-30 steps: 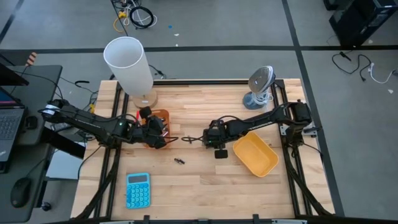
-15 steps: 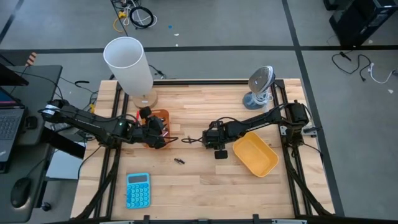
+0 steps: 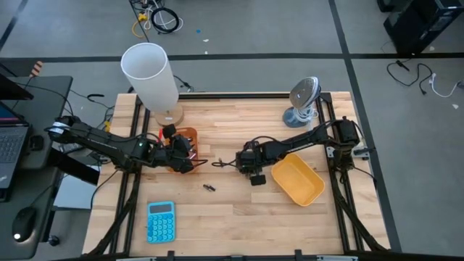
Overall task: Sort batteries
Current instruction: Put the gold battery into the yellow bin
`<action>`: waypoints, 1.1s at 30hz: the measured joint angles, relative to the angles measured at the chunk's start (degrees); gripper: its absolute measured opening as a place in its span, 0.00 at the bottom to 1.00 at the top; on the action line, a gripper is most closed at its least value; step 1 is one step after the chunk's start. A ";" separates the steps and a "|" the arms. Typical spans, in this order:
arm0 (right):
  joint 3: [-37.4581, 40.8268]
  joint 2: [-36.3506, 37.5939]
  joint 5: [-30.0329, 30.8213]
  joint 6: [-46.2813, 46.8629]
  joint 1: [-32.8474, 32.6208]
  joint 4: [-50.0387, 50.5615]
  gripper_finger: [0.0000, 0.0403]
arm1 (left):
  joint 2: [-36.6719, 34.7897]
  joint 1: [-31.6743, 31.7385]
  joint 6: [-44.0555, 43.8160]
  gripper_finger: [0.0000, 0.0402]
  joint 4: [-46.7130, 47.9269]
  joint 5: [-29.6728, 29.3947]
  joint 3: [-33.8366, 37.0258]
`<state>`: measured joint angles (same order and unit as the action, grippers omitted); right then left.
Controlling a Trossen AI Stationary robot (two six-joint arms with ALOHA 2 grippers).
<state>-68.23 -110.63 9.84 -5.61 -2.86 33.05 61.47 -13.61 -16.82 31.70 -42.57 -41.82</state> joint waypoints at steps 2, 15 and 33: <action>0.00 -0.04 0.30 -0.82 0.27 -0.25 0.17 | 0.00 0.00 -0.02 0.19 -0.01 0.00 0.00; 0.04 -0.07 1.30 -2.11 1.17 -1.80 0.09 | 0.00 0.00 -0.39 0.19 -0.02 0.00 0.00; 0.02 8.58 1.26 0.76 1.19 2.80 0.06 | 0.00 -0.02 -1.48 0.19 -0.02 -0.02 0.00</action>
<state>-68.20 -102.05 11.09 -4.85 -1.67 35.85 61.47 -13.63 -18.31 31.68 -42.59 -41.82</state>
